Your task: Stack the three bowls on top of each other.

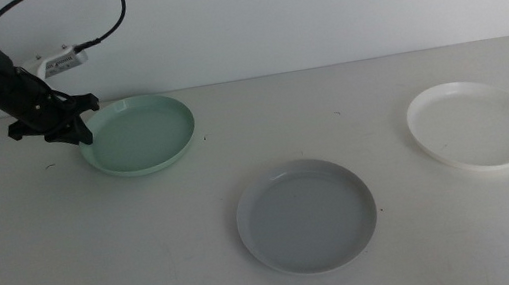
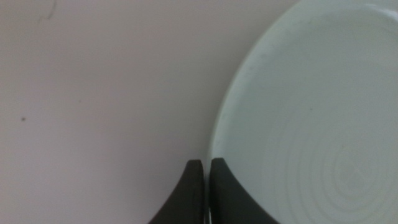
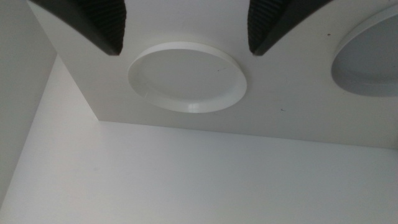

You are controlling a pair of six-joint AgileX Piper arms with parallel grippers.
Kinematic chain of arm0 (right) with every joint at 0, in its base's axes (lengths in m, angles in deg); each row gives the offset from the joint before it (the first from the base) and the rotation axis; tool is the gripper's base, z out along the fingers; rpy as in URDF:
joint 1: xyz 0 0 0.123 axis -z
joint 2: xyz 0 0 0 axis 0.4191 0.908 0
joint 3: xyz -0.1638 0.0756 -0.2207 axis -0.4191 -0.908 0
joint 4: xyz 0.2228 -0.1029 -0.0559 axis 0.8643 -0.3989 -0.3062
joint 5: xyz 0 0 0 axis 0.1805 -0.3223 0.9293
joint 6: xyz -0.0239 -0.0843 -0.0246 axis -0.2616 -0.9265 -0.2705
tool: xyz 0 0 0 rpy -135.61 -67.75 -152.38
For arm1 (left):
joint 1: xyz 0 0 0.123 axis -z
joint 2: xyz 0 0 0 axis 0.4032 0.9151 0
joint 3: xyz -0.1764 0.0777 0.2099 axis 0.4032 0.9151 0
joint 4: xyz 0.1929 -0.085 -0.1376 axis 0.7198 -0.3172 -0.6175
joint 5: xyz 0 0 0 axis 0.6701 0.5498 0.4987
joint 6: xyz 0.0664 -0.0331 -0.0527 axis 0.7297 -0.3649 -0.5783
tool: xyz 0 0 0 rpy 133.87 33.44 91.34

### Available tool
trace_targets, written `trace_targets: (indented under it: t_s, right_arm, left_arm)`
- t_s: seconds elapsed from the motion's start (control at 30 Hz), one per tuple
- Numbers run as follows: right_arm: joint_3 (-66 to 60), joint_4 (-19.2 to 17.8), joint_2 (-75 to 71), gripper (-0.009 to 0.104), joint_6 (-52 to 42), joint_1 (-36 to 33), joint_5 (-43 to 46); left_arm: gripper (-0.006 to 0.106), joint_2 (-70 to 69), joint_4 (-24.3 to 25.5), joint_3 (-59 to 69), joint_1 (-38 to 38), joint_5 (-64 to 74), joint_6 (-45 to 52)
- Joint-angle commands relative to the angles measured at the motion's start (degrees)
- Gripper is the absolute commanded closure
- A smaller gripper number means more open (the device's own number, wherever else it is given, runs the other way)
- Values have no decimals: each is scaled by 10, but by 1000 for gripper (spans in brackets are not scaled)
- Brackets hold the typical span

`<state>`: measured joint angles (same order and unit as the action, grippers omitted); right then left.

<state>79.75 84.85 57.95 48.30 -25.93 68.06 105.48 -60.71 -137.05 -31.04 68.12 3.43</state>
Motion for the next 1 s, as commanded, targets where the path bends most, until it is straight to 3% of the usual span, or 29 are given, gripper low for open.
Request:
trace_targets:
  t_s: [0.0,0.47,0.77,0.97]
  right_arm:
    - [3,-5,-15,45,-5,4,41]
    - [3,-5,-15,45,-5,4,41]
    - [3,-5,-15,45,-5,4,41]
    - [3,-5,-15,45,-5,4,41]
  left_arm:
    - [100,-62,-24,-15,-3,11,10]
    - [100,-169,-25,10,0,82,-4]
    - [100,-356,-38,241,0,-18,-7]
    - [100,-485,-77,408,0,-76,-7]
